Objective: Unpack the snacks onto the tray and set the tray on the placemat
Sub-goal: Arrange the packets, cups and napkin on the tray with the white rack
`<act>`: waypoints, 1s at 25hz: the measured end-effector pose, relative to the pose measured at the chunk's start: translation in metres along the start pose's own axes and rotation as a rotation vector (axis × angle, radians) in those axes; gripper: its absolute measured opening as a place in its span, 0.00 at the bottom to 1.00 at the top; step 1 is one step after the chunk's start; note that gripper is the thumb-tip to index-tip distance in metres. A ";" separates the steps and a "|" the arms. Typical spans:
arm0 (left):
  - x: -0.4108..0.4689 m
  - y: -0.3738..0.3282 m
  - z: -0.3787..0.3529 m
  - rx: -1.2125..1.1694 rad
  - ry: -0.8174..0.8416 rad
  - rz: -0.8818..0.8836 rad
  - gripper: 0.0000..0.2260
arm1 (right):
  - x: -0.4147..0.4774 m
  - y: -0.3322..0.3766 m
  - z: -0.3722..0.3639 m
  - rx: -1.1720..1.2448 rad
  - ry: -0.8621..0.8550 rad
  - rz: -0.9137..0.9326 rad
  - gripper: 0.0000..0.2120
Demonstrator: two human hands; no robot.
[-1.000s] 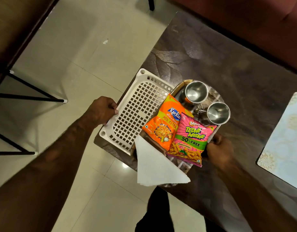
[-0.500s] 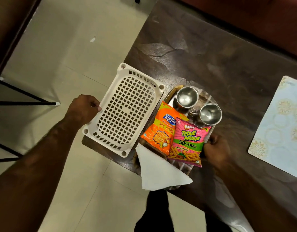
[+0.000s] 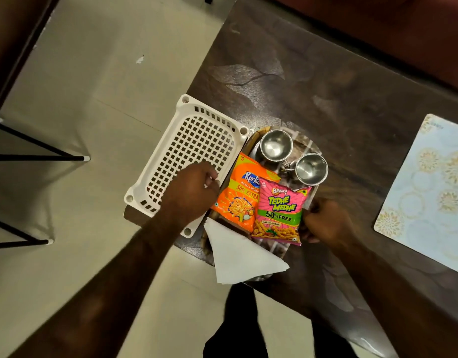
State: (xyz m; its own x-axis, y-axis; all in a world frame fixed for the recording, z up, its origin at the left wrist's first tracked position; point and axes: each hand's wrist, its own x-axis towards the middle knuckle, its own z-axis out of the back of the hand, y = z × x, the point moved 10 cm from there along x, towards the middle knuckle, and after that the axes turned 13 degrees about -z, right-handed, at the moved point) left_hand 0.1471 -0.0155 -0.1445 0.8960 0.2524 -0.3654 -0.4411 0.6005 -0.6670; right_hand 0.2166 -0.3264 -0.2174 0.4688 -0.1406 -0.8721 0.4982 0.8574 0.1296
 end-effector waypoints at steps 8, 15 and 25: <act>0.004 -0.012 -0.053 0.229 0.175 0.053 0.21 | -0.030 -0.003 -0.001 0.232 -0.050 0.050 0.16; 0.000 -0.003 -0.051 -0.196 0.140 0.114 0.07 | -0.049 0.017 -0.038 0.505 0.187 0.087 0.14; -0.006 0.113 0.090 -0.325 -0.100 0.332 0.14 | -0.064 0.128 -0.090 0.615 0.424 0.161 0.15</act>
State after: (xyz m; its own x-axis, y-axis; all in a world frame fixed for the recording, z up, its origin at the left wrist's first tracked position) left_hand 0.0970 0.1190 -0.1592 0.6974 0.4718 -0.5395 -0.6832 0.2102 -0.6994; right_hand 0.1850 -0.1627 -0.1876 0.3116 0.2709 -0.9108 0.8223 0.4034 0.4013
